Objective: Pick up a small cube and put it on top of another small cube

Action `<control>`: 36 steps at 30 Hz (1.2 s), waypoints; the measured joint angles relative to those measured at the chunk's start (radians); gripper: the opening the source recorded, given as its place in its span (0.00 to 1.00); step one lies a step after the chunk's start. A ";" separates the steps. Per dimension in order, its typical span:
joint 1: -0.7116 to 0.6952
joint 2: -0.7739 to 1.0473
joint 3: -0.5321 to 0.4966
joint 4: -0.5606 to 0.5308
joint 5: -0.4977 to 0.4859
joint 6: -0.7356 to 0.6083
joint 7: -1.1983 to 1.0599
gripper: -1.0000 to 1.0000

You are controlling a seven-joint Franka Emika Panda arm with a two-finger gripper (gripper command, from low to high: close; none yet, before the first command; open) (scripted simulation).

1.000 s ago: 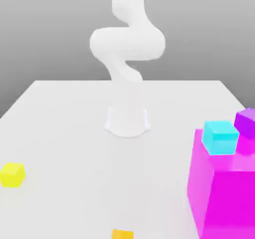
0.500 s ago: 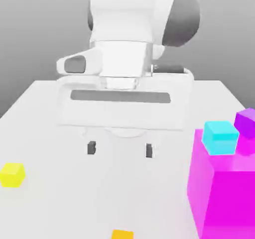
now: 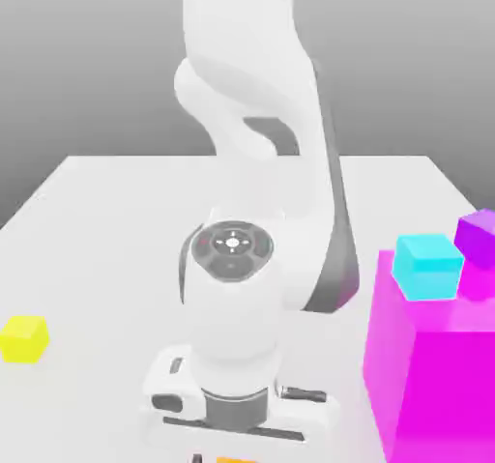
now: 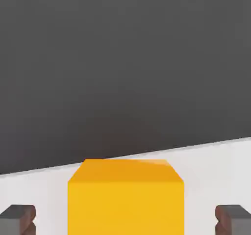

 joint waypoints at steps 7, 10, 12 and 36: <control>-0.002 -0.056 0.002 -0.012 0.001 -0.043 0.000 0.00; -0.004 -0.136 0.000 -0.027 0.011 -0.110 0.014 0.00; 0.008 -0.188 0.009 -0.020 0.006 -0.171 0.012 0.00; 0.267 -0.710 0.180 -0.106 0.064 -0.603 -0.763 1.00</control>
